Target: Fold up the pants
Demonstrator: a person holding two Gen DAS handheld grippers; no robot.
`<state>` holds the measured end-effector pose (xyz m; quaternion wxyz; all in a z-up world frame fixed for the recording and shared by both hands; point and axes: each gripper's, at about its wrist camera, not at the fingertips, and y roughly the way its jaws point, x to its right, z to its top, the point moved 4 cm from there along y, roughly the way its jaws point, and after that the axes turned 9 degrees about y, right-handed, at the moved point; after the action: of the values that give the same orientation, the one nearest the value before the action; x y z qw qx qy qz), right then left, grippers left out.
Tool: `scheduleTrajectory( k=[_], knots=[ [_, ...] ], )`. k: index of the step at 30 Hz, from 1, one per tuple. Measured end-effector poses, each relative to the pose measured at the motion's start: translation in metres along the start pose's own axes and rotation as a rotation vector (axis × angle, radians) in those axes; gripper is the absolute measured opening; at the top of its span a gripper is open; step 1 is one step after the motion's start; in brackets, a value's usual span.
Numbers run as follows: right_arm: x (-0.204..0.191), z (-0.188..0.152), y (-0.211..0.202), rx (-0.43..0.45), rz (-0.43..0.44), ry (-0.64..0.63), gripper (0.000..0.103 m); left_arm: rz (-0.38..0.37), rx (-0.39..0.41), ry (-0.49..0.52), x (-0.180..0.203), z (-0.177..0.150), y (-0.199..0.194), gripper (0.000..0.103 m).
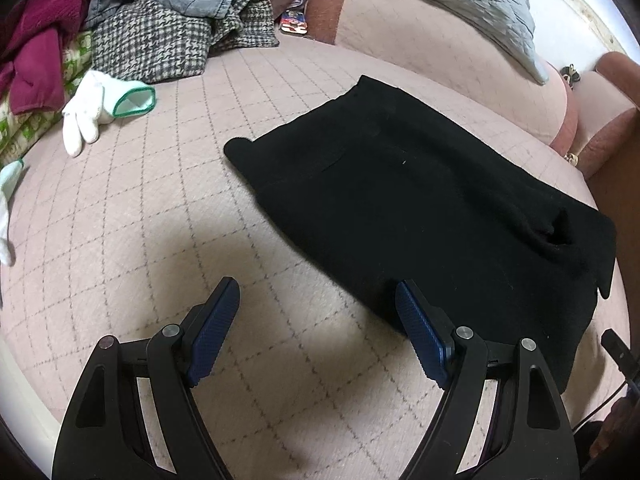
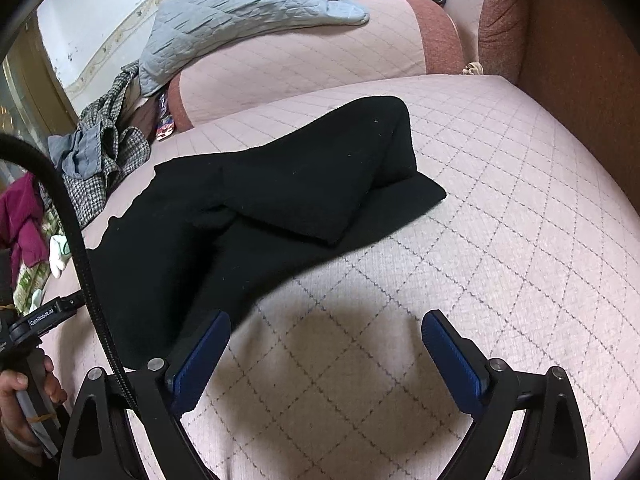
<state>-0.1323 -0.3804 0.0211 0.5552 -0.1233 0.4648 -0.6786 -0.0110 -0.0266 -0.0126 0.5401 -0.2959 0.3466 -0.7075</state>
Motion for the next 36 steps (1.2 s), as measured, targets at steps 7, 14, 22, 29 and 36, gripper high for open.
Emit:
scheduleTrajectory(
  k=[7,14,22,29,36],
  knots=[
    [-0.005,-0.001,0.004,0.009,0.030,-0.008,0.096,0.007,-0.010,0.003,0.003,0.011,0.011,0.081],
    [-0.007,0.002,0.016,-0.015,0.065,0.023,0.096,0.019,-0.002,0.003,0.003,0.019,0.021,0.081],
    [-0.019,0.011,0.037,-0.019,0.122,0.072,0.096,-0.018,-0.016,-0.018,0.009,0.040,0.039,0.081],
    [-0.028,0.024,0.059,-0.017,0.104,0.066,0.019,-0.053,0.035,0.000,0.018,0.050,0.037,0.027],
    [-0.021,0.020,0.017,0.031,0.132,0.058,0.005,-0.065,0.105,-0.029,0.010,0.043,0.003,0.004]
  ],
)
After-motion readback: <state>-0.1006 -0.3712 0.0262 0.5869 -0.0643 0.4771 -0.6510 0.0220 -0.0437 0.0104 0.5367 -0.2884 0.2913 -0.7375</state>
